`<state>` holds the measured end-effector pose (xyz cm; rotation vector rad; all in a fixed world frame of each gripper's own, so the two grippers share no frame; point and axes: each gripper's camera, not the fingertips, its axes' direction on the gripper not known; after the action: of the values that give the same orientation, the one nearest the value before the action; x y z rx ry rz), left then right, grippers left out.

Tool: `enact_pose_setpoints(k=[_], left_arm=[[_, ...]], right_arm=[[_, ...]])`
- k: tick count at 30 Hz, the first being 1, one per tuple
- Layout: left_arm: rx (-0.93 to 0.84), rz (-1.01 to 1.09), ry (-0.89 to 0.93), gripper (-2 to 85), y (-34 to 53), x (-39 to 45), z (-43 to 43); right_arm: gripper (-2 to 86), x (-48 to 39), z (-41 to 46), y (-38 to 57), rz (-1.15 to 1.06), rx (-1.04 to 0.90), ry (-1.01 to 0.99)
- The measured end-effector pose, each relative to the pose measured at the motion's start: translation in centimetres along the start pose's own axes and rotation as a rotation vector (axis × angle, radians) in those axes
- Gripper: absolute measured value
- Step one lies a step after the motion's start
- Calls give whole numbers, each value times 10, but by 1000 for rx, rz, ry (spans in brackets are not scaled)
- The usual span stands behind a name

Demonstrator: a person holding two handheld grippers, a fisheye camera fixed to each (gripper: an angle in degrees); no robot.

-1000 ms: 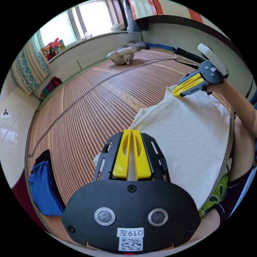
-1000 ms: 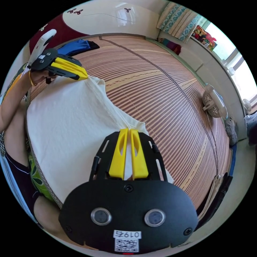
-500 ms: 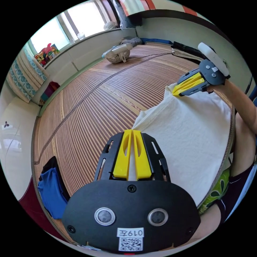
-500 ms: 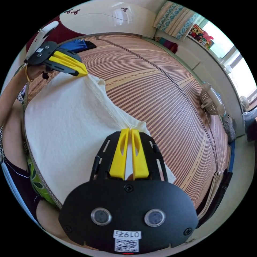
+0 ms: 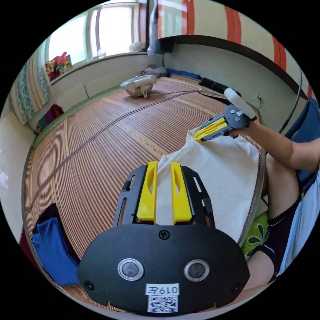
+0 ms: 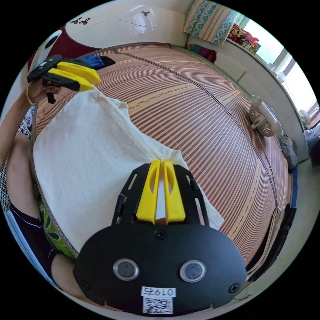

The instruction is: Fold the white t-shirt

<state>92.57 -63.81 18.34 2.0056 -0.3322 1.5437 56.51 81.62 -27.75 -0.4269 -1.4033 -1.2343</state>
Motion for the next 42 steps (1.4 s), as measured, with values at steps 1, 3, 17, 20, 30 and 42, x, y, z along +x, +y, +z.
enact_pose_setpoints(k=[1,3,17,20,30,42], left_arm=[[-22,59,-11,51,-11,13,10],[-84,135,-43,58,-29,32,32],[-226,237,-1,15,-72,67,142],[-225,238,8,12,-74,69,155],[-252,178,18,14,-81,64,197],[-125,221,74,48,-115,108,226]], right_arm=[[3,3,0,0,10,4,-15],[3,6,0,0,20,10,-30],[3,14,0,-6,28,6,-41],[2,13,0,-8,17,-1,-28],[2,20,-2,-11,31,-2,-43],[3,29,-5,-13,36,5,-53]])
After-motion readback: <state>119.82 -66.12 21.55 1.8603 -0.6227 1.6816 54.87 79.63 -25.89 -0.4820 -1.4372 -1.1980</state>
